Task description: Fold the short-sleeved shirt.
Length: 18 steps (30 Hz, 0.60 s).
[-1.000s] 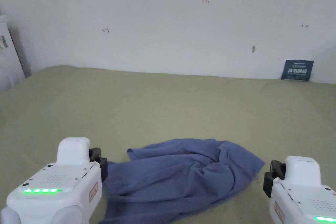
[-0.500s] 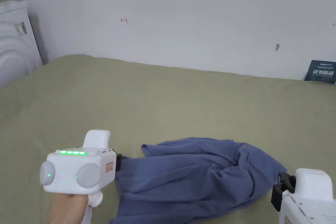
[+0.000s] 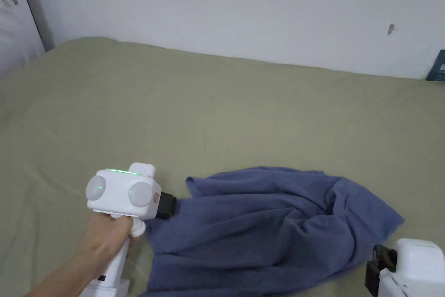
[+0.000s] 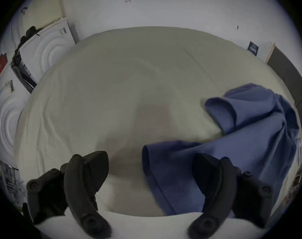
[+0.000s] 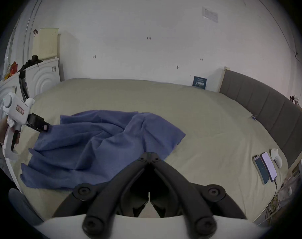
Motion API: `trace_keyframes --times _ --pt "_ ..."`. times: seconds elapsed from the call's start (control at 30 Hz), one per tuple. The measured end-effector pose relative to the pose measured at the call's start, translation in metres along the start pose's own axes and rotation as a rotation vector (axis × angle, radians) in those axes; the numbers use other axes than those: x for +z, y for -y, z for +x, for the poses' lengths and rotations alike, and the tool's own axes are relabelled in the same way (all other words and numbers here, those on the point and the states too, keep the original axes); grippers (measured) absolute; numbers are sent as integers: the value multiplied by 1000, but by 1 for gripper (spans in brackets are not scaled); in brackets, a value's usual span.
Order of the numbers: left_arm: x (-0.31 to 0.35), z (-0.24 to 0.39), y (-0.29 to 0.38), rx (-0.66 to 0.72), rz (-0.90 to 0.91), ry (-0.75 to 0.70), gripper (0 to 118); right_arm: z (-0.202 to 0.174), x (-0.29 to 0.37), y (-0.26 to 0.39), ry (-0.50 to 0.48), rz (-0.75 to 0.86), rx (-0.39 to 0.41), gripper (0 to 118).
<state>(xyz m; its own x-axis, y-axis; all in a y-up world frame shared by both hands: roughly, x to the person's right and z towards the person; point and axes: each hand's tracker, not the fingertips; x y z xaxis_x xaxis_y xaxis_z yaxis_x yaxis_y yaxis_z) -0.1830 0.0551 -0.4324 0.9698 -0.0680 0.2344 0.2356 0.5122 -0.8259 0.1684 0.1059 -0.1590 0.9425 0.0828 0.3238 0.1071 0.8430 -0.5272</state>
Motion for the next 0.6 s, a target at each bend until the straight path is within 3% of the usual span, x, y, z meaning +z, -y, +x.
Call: trace_keyframes --times 0.03,0.07,0.1,0.13,0.4,0.6 --pt "0 -3 -3 7 4 16 85 0 -1 1 2 -3 4 0" --pt "7 -1 -3 13 20 41 62 1 -2 1 2 -5 4 0" --pt "15 2 -3 -11 57 58 19 3 -4 1 0 -10 -4 0" --pt "18 4 -3 -41 68 46 2 5 -7 0 -3 -21 -20 0" --pt "13 5 -5 -35 61 57 2 39 -40 -27 28 -65 -52 0" --pt "8 2 -2 -19 35 87 2 69 -106 -73 41 -137 5 0"
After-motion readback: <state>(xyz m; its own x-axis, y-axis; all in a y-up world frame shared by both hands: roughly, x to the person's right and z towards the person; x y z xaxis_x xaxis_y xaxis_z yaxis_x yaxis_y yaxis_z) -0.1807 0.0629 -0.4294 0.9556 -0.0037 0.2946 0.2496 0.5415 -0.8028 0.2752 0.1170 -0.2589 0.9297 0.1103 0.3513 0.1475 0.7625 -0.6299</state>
